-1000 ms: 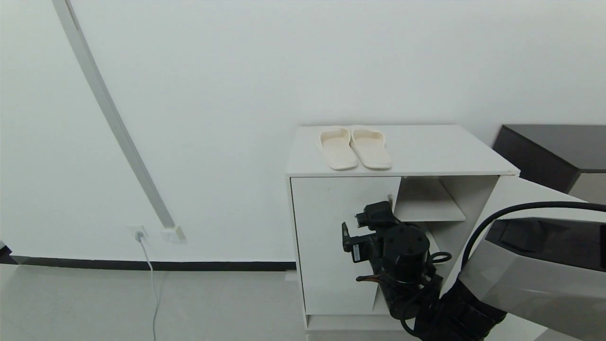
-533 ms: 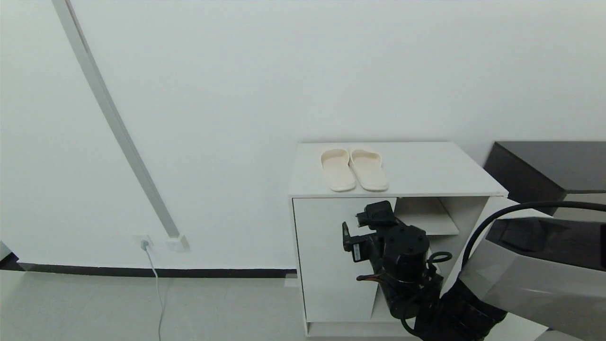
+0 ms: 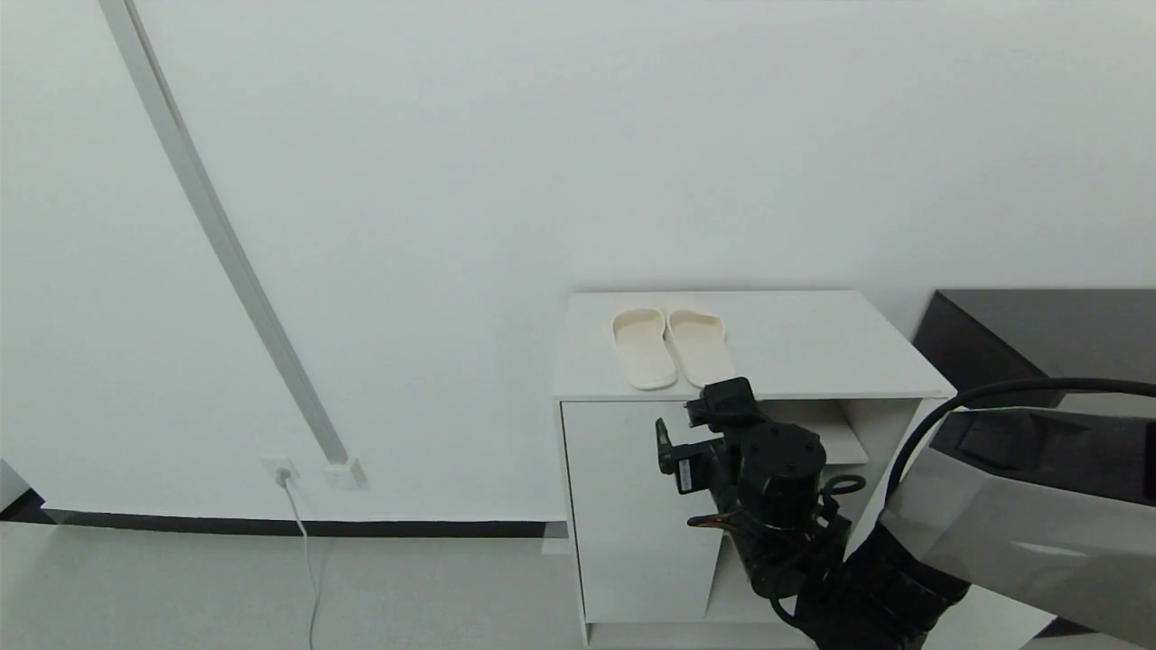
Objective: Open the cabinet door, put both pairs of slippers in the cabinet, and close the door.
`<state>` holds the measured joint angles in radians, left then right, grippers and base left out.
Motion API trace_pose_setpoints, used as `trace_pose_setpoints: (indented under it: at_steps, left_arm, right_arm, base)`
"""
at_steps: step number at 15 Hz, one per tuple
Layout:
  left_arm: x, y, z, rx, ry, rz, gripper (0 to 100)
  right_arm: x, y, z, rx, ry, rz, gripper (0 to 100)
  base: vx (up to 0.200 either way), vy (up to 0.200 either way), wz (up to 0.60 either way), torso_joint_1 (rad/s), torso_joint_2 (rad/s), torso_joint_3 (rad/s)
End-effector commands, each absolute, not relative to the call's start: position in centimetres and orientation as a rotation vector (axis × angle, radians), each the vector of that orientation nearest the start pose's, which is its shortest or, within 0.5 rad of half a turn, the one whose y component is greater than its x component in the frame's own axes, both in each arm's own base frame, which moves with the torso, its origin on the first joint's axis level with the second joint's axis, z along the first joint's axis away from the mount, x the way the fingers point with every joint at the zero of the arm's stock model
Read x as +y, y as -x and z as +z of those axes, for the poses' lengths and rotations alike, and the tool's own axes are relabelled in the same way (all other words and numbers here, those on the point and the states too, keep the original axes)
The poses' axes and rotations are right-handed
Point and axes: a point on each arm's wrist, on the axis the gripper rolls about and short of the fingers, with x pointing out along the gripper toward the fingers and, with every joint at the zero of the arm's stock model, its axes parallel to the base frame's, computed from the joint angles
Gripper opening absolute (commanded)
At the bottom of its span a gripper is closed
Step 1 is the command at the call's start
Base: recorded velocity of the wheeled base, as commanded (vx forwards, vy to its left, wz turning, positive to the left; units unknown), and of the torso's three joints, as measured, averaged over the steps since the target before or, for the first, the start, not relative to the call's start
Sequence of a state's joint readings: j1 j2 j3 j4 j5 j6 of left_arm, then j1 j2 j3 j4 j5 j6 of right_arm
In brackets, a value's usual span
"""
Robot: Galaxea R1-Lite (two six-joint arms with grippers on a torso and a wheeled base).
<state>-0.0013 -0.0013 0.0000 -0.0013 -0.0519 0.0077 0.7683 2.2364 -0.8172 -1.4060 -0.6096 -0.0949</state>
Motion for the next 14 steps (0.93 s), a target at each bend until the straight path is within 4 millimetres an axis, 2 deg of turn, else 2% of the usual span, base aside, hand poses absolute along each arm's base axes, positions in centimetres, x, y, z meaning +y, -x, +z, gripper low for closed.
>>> trace_pose_setpoints:
  at_steps: [1, 4, 7, 8, 11, 14]
  left_arm:
    - [-0.1, 2.3, 7.6, -0.002, -0.008, -0.054, 0]
    - [-0.1, 2.3, 7.6, -0.002, -0.011, -0.054, 0]
    - [-0.1, 2.3, 7.6, -0.002, -0.011, -0.052, 0]
    - [-0.1, 2.3, 7.6, -0.002, -0.009, -0.054, 0]
    - [-0.1, 2.3, 7.6, -0.002, -0.009, -0.054, 0]
    - [-0.1, 2.3, 7.6, -0.002, -0.009, -0.054, 0]
  right_arm:
    - [25.5, -29.1, 7.8, -0.007, 0.098, 0.147, 100]
    - [26.0, -30.2, 9.4, 0.009, 0.087, 0.14, 100]
    - [26.3, -30.5, 12.9, 0.124, 0.002, 0.134, 100]
    - [26.2, -30.4, 13.5, 0.144, -0.013, 0.132, 100]
    - [26.1, -30.2, 13.6, 0.167, -0.018, 0.13, 100]
    - [26.1, -30.1, 12.9, 0.187, -0.012, 0.13, 100]
  base:
    - [0.0, 0.0, 0.0, 0.154, -0.36, -0.198]
    - [0.0, 0.0, 0.0, 0.165, -0.36, -0.19]
    - [0.0, 0.0, 0.0, 0.039, -0.09, -0.037]
    - [0.0, 0.0, 0.0, 0.0, 0.0, 0.0]
    - [0.0, 0.0, 0.0, 0.0, 0.0, 0.0]
    - [0.0, 0.0, 0.0, 0.0, 0.0, 0.0]
